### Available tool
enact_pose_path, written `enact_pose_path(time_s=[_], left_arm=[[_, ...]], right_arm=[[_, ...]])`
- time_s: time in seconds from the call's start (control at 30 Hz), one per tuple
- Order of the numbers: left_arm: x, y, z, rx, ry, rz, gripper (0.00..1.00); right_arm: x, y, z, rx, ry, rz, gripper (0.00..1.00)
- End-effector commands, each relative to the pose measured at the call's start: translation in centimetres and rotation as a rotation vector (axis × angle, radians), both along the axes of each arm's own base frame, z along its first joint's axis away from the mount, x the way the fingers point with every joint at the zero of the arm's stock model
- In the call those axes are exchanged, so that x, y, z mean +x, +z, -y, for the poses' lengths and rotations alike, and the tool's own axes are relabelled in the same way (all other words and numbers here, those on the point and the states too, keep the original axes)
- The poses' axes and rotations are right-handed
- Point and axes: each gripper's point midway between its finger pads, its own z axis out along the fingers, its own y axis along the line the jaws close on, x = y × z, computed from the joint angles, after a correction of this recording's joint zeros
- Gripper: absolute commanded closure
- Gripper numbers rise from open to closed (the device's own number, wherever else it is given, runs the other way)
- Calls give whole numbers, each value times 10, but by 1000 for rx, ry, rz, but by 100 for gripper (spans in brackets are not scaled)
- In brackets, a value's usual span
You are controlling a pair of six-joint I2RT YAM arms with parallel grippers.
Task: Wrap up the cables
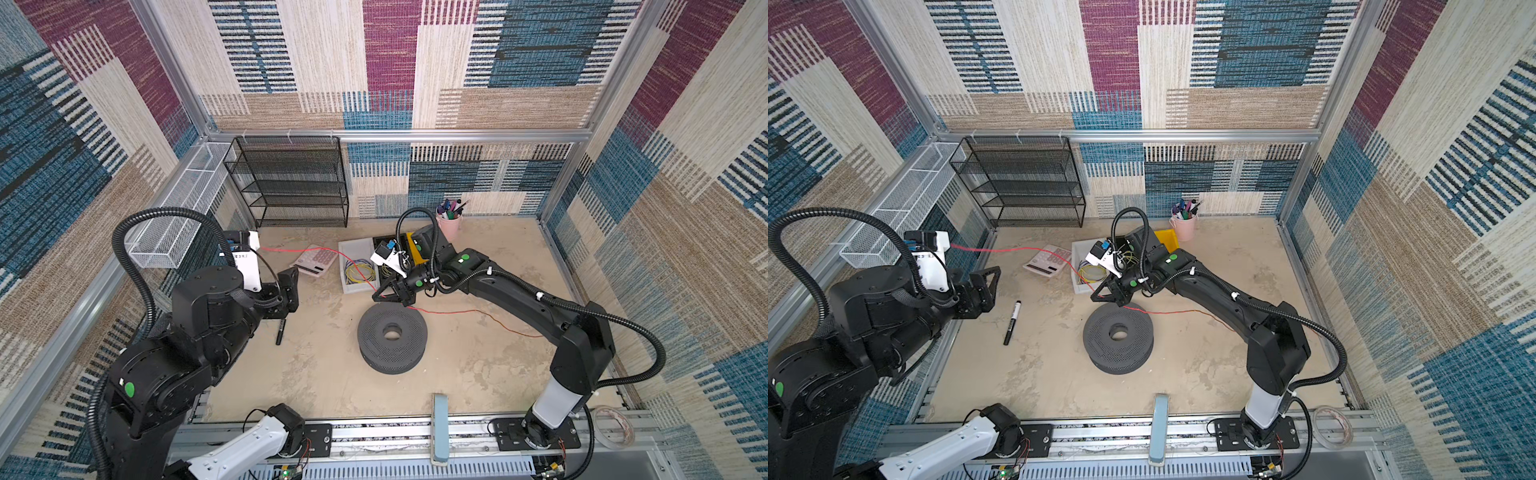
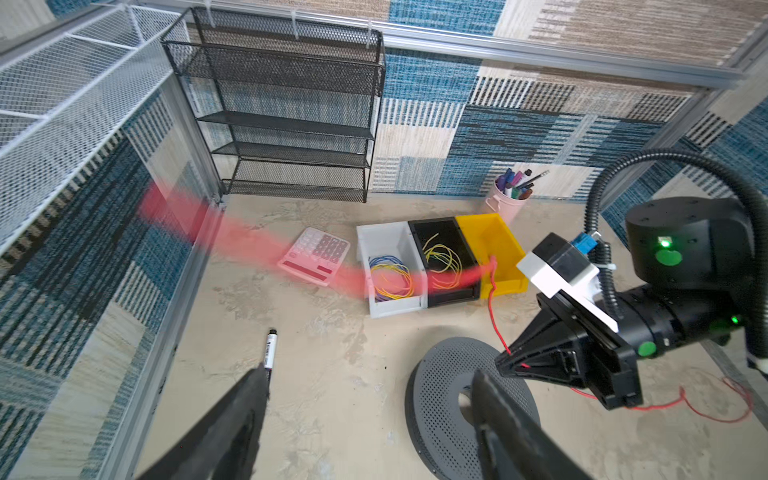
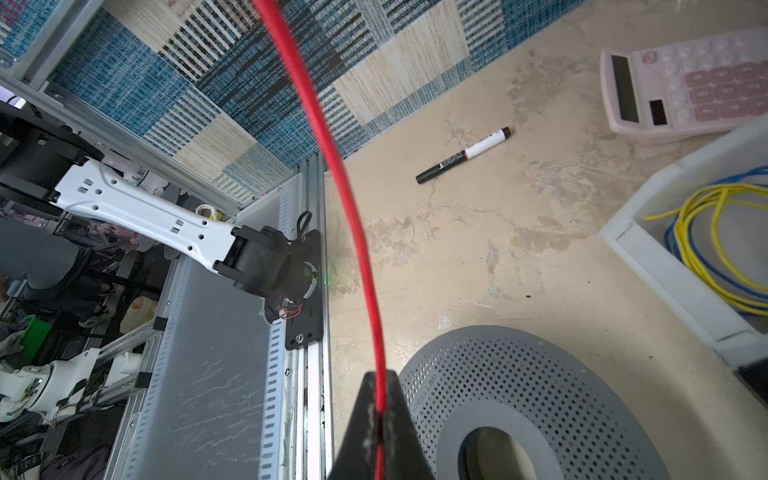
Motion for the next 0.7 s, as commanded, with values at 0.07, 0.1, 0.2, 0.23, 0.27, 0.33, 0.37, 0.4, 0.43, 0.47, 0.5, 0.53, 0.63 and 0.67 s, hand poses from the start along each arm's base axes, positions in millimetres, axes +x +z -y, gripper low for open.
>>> enact_pose_path(time_s=[0.07, 0.1, 0.2, 0.23, 0.27, 0.33, 0.37, 0.4, 0.43, 0.47, 0.5, 0.53, 0.63, 0.67], left_arm=[[-12, 7, 15, -56, -122, 54, 21], [-16, 10, 29, -92, -206, 72, 20], [-16, 6, 58, -160, -331, 51, 20], [-10, 1, 64, -178, -333, 35, 20], [-4, -3, 71, -198, -341, 31, 20], [7, -7, 82, -239, -354, 42, 20], [12, -6, 86, -262, -354, 60, 20], [16, -5, 88, -278, -351, 75, 20], [19, -2, 90, -296, -349, 100, 20], [24, 0, 90, -310, -334, 120, 20], [27, 1, 89, -319, -319, 137, 21], [31, 3, 85, -324, -292, 153, 21], [40, 2, 73, -310, -206, 181, 22], [43, 3, 70, -307, -186, 192, 22]], right_arm=[[4, 10, -2, 15, -6, 24, 100], [4, 11, -3, 18, -4, 23, 100], [2, 16, -6, 39, 15, 6, 100], [0, 19, -7, 49, 26, -3, 100], [-3, 23, -7, 63, 38, -8, 100], [-8, 29, -7, 84, 58, -11, 100], [-8, 31, -6, 87, 56, -7, 100], [-9, 31, -5, 83, 52, -5, 100], [-9, 30, -4, 79, 51, -4, 100], [-10, 30, -3, 76, 53, -4, 100], [-11, 27, -2, 72, 53, -6, 100], [-12, 26, -2, 67, 54, -10, 100], [-15, 24, 1, 65, 61, -7, 100], [-17, 24, 2, 68, 64, -7, 100]])
